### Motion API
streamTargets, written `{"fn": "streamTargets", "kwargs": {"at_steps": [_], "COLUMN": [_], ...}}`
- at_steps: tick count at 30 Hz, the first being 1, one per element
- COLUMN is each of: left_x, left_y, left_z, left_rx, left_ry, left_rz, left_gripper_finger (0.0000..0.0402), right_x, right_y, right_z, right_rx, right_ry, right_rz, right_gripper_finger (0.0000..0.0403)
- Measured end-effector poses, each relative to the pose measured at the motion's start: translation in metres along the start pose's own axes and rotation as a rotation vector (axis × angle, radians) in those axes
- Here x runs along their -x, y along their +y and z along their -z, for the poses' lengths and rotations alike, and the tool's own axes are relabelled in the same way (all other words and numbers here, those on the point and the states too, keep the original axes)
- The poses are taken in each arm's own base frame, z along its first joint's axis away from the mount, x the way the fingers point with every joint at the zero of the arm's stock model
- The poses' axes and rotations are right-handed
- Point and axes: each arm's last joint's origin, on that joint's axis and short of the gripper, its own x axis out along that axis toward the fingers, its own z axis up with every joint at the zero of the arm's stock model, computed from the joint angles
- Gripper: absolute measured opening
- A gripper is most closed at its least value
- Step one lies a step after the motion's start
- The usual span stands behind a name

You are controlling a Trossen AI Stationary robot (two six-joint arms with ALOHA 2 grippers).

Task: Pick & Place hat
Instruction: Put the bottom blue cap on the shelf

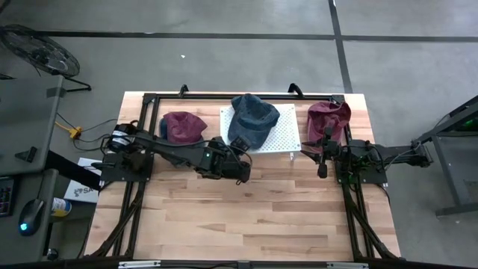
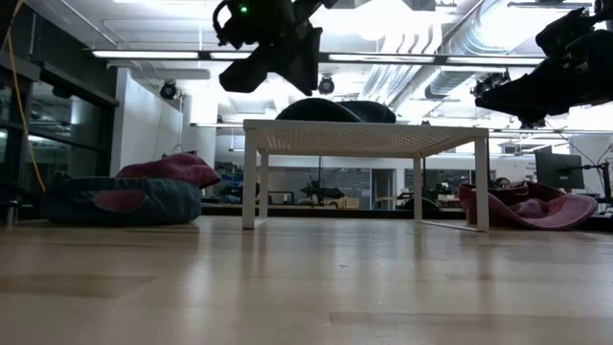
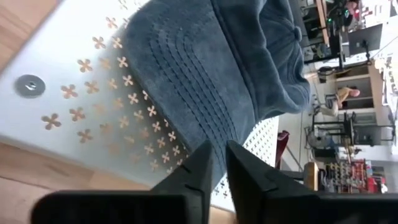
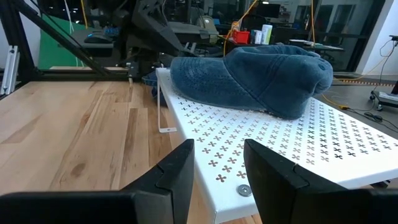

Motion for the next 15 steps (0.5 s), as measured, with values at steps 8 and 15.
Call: {"fn": "streamTargets", "kwargs": {"at_steps": [8,15], "left_x": [0.0010,0.0009], "left_y": [0.0007,0.0006], "left_z": [0.0008,0.0007], "left_rx": [-0.011,-0.020], "left_ry": [0.009,0.008], "left_rz": [-0.004,-0.005], "left_gripper_finger": [0.0002,0.0001], "right_x": [0.0000,0.0000], "right_y": [0.0000,0.0000], "right_z": [0.0000,0.0000], "right_rx": [0.000,0.000], "right_ry": [0.000,0.000], "right_rz": [0.000,0.000], "right_gripper_finger": [0.0133,0.0133]}}
